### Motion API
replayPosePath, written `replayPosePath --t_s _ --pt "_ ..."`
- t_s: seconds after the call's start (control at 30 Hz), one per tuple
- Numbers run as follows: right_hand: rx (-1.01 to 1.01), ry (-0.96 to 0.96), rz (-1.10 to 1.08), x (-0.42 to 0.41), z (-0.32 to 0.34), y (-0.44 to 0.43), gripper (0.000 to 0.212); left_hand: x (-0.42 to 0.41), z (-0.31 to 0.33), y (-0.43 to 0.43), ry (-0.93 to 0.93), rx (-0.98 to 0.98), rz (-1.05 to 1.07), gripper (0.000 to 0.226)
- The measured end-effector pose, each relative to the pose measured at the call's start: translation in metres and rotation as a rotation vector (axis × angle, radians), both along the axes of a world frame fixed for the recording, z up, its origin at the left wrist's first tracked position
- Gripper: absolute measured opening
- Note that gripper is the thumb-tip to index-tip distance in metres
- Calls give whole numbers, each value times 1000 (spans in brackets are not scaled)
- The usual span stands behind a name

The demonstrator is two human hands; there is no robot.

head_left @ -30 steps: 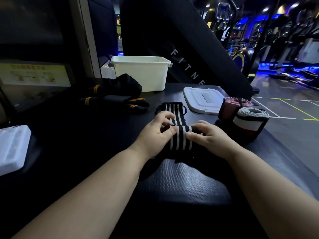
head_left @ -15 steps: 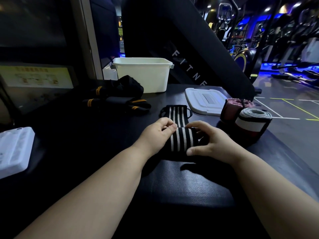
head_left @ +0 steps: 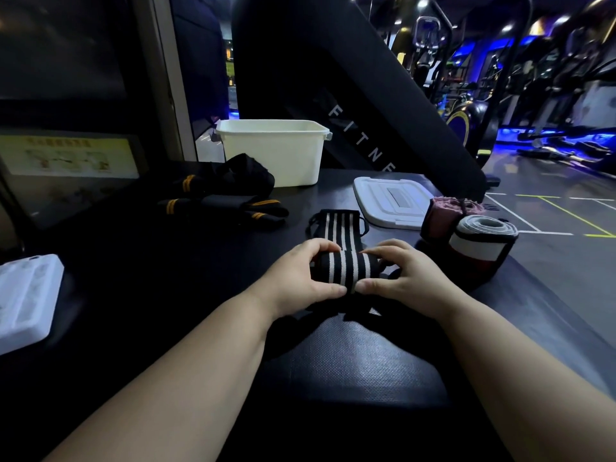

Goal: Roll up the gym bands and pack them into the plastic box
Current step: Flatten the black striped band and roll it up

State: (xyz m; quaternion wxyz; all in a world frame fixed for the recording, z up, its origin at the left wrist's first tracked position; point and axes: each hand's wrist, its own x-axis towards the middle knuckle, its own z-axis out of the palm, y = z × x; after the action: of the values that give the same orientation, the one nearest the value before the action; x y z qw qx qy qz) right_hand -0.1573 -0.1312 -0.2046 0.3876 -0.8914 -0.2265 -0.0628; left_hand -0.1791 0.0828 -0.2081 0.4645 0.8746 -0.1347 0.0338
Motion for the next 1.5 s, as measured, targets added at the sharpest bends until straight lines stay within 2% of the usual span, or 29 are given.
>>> replayPosePath --t_s 0.2,0.47,0.63,0.7,0.8,0.9,1.03,1.13,1.4,1.5 --pt "99 27 70 -2 -1 -1 53 0 -1 0 16 -63 26 47" --pt "73 48 84 4 -3 -6 63 1 -1 -2 42 -115 25 31" --pt "83 78 74 1 0 -6 54 -3 2 -4 26 -146 21 19" --pt "99 103 69 1 1 -6 50 -3 1 -4 -7 -121 -2 26" --pt "119 130 72 1 1 -6 51 -3 -2 -2 -52 -80 -38 48" --pt "150 125 75 0 0 -6 47 -3 -1 -2 -20 -107 -41 38" --pt "82 50 63 2 -1 -7 44 -5 3 -4 -3 -120 -25 27" --pt "131 108 110 3 -3 -8 50 -6 4 -5 28 -155 -11 21" --pt "150 116 87 2 -2 -6 44 -4 0 -4 -41 -72 28 46" --pt "220 150 73 3 -5 -5 39 -6 1 -4 7 -141 -6 40"
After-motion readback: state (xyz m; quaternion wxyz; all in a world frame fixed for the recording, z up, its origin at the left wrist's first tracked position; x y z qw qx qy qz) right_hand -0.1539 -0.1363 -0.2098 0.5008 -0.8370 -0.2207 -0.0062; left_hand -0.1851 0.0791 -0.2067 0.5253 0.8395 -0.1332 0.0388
